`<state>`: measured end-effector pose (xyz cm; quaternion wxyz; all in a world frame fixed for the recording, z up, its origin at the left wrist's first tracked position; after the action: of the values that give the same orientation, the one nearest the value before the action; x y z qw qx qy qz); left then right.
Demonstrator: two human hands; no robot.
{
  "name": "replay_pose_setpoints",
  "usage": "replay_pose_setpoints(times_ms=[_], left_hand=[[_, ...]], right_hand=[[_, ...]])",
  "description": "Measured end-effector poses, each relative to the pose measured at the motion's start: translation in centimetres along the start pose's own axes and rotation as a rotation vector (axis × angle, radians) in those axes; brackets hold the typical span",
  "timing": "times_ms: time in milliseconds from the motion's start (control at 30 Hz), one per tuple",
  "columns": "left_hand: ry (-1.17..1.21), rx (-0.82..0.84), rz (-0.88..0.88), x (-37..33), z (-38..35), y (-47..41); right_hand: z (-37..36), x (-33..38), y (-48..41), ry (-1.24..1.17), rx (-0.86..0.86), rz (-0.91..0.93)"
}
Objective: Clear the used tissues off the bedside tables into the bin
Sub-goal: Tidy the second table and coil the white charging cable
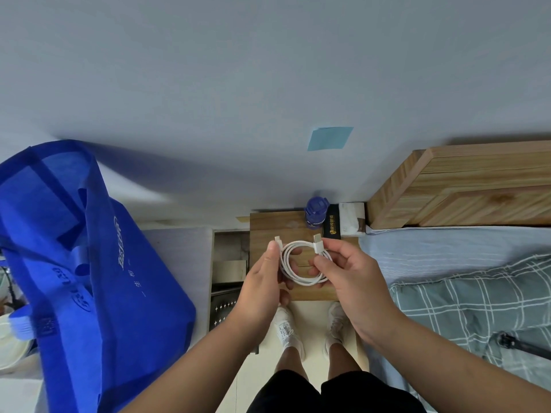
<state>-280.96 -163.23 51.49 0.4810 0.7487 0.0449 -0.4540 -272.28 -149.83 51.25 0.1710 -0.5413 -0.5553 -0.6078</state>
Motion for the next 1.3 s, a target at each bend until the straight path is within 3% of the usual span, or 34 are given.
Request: replay_pose_setpoints(times_ms=[133,333,433,567,700,867,1000,1200,1300], left_hand=[[0.108,0.0,-0.001,-0.3,0.2,-0.1],[-0.148,-0.146,-0.108,-0.9,1.2,-0.3],[-0.011,-0.126,-0.096,-0.9,1.1,-0.3],[0.297,0.176,0.155,-1.3,0.8,-0.7],[0.322,0.387,0.242,-1.4,1.4,-1.3],[0.306,0.339,0.204,-0.9,1.5,-1.6],[0.286,0.296,0.066,-0.8,1.5,-1.3],[0.387,0.307,-0.034,0.0,1.6,-1.4],[0.164,0.234,-0.057,0.4,1.7,-1.5]], right_hand=[[0.1,-0.1,-0.1,0.027,0.001,0.013],[0.3,-0.2,-0.5,0.03,0.01,0.031],[0.5,0.1,-0.7,0.015,0.032,0.048],[0.7,0.0,-0.7,-0.013,0.093,0.053],[1.0,-0.4,-0.6,0.051,0.094,0.028],[1.1,-0.7,-1.0,0.138,0.002,0.022],[1.1,-0.7,-1.2,0.215,0.015,-0.002],[0.8,-2.0,-1.5,0.086,0.026,-0.093],[0.9,-2.4,-1.7,0.177,0.057,-0.07]])
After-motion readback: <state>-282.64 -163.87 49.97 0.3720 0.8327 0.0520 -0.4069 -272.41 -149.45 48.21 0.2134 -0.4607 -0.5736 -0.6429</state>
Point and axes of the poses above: each hand's wrist, its own y-axis away from the middle knuckle, its own z-axis out of the back of the hand, x = y × z, the point moved 2 cm from there along -y, towards the middle knuckle, and after that the axes turned 13 degrees about x, right-handed, at the moved point
